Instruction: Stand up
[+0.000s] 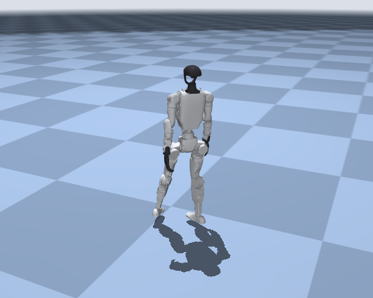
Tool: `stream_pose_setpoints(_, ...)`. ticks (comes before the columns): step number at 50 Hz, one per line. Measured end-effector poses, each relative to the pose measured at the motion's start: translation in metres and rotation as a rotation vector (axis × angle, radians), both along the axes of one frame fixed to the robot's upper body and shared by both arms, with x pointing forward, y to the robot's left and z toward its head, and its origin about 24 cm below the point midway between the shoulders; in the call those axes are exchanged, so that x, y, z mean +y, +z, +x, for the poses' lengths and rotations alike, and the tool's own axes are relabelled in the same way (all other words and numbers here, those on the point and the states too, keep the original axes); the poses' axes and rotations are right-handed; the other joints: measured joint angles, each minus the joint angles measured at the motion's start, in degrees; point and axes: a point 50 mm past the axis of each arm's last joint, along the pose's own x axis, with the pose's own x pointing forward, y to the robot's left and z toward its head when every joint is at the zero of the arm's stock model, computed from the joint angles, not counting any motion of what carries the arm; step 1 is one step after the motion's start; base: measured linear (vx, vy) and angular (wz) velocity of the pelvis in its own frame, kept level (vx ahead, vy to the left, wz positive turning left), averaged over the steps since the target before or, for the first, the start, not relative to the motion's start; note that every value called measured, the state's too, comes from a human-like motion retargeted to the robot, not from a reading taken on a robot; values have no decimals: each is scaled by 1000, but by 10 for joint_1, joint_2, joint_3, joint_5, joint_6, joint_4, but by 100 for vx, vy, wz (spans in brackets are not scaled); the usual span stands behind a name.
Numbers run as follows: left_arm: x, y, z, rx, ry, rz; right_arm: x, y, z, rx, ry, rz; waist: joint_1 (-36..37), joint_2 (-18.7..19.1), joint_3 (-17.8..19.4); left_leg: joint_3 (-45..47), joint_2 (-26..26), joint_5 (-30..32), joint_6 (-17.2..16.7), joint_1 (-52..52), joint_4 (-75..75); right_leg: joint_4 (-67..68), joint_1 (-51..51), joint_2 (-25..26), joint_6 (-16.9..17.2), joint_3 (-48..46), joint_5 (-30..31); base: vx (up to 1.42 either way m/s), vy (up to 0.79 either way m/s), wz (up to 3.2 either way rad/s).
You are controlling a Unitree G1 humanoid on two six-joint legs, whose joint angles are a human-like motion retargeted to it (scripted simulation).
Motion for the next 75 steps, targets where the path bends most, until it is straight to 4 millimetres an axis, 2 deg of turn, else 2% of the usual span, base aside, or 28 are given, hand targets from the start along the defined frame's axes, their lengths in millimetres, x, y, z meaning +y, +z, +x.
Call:
stream_pose_setpoints(3,-7,-6,12,-26,-1,-14,-1,-1,-7,58,29,4,38,-10,31,10,-31,5,0,58,-11,40,31,-18,14,79,-35,48,37,-288)
stream_pose_setpoints(6,-9,-11,26,-58,-18,-21,5,-2,-13,87,84,12,12,-2,28,25,18,-82,1,46,10,37,7,16,8,90,-12,-2,-14,-167)
stream_pose_setpoints(8,-9,-13,34,-75,-41,-25,4,-3,-20,102,116,6,-33,4,13,67,35,-127,39,41,11,28,-10,22,12,91,-5,4,-2,-107)
stream_pose_setpoints(10,-7,-16,43,-93,-65,-22,1,-3,-28,122,135,-6,-75,12,-7,105,45,-144,65,37,9,27,-31,22,22,97,-1,13,14,-150)
stream_pose_setpoints(12,-1,-19,60,-143,-85,3,-3,-3,-32,125,130,-20,-97,13,-14,159,63,-150,73,26,9,33,-58,22,44,131,17,-11,6,-233)
stream_pose_setpoints(15,17,-22,97,-255,-132,66,-10,-2,-30,94,46,-37,-118,17,2,229,81,-164,100,35,5,35,-91,17,82,158,53,-30,8,-236)
stream_pose_setpoints(17,33,-20,119,-335,-148,137,-15,0,-27,73,-20,-34,-121,13,10,283,83,-179,125,43,3,39,-111,10,98,129,64,-32,6,-283)
stream_pose_setpoints(19,48,-16,132,-393,-135,205,-18,0,-25,61,-56,-33,-126,8,8,332,82,-197,145,45,7,49,-132,-4,89,56,56,-29,1,-277)
stream_pose_setpoints(22,62,-11,137,-408,-99,250,-21,1,-26,52,-78,-48,-130,8,2,389,86,-216,159,48,11,69,-147,-27,59,-73,22,-22,-3,-266)
stream_pose_setpoints(25,71,-8,134,-371,-60,267,-24,1,-32,64,-113,-67,-109,3,-5,460,86,-229,169,69,0,86,-131,-50,55,-201,1,-14,-3,-322)
stream_pose_setpoints(27,71,-8,128,-343,-29,268,-25,1,-39,90,-134,-71,-94,3,-8,517,90,-234,169,91,-14,98,-114,-53,46,-251,-11,-10,-15,-322)
stream_pose_setpoints(33,50,-13,110,-291,77,206,-30,2,-59,160,-171,-94,-88,19,-19,662,100,-248,155,141,-46,93,-56,-73,-8,-387,-56,-3,-16,-298)
stream_pose_setpoints(35,42,-16,111,-294,78,173,-32,2,-65,177,-191,-101,-87,20,-18,707,96,-252,147,157,-54,73,-41,-74,-11,-398,-57,-2,-29,-281)
stream_pose_setpoints(38,32,-20,120,-316,42,132,-33,3,-74,207,-225,-107,-84,15,-14,751,82,-255,135,181,-63,22,-17,-81,18,-409,-63,2,-32,-261)
stream_pose_setpoints(40,27,-22,129,-340,12,105,-33,3,-81,229,-242,-110,-88,15,-13,777,78,-256,124,194,-65,-15,-7,-76,5,-427,-56,7,-35,-222)
stream_pose_setpoints(42,23,-24,142,-371,-22,73,-33,4,-86,247,-259,-111,-100,17,-12,793,78,-252,112,203,-61,-38,-12,-57,4,-355,-42,9,-37,-170)
stream_pose_setpoints(45,17,-25,165,-432,-92,23,-32,4,-95,269,-288,-104,-121,25,-8,808,91,-239,93,211,-45,-46,-21,-41,0,-307,-23,10,-32,-122)
stream_pose_setpoints(48,13,-23,190,-507,-178,-8,-32,5,-103,283,-300,-105,-136,22,-11,820,104,-216,99,218,-16,-49,-28,-41,-4,-278,-12,16,-31,-115)
stream_pose_setpoints(51,15,-19,213,-576,-279,-12,-33,5,-108,301,-298,-108,-135,2,-20,787,117,-182,137,199,57,-46,-37,-57,-5,-232,-3,18,-23,-138)
stream_pose_setpoints(55,15,-13,234,-653,-398,18,-31,5,-112,314,-302,-106,-116,-36,-18,666,131,-164,228,104,255,-42,-35,-79,-7,-155,6,22,-17,-155)
stream_pose_setpoints(57,13,-13,236,-664,-418,18,-30,5,-111,308,-301,-104,-104,-35,-17,592,122,-177,181,57,309,-44,-34,-70,-11,-124,11,25,-10,-154)
stream_pose_setpoints(59,10,-14,233,-656,-432,4,-30,5,-109,300,-295,-101,-90,-38,-16,500,73,-184,136,15,333,-45,-29,-65,-15,-90,14,25,-1,-146)
stream_pose_setpoints(61,7,-16,227,-634,-437,-11,-29,4,-107,294,-289,-98,-84,-37,-16,457,46,-182,112,-6,328,-47,-24,-61,-19,-72,14,29,2,-101)
stream_pose_setpoints(66,1,-24,194,-543,-407,-36,-26,3,-98,271,-268,-91,-67,-26,-14,459,57,-192,118,-27,252,-52,-2,-43,-30,-38,13,35,8,-89)
stream_pose_setpoints(70,-3,-28,154,-426,-348,-52,-22,1,-87,237,-251,-71,-61,-7,-6,404,40,-198,117,-25,126,-65,33,-24,-40,-31,8,41,18,-62)
stream_pose_setpoints(72,-3,-29,131,-351,-319,-61,-20,0,-85,217,-253,-58,-66,5,-7,366,27,-168,111,-16,73,-69,51,-13,-46,-40,-1,42,18,5)
stream_pose_setpoints(73,-2,-28,120,-313,-306,-65,-19,-1,-83,208,-256,-51,-75,7,-12,345,13,-178,117,-14,73,-70,55,-14,-48,-51,-7,39,15,25)
stream_pose_setpoints(75,0,-26,100,-242,-274,-64,-17,-1,-80,188,-256,-35,-71,8,-22,433,56,-230,109,-20,132,-61,53,-13,-51,-45,-20,43,19,-25)
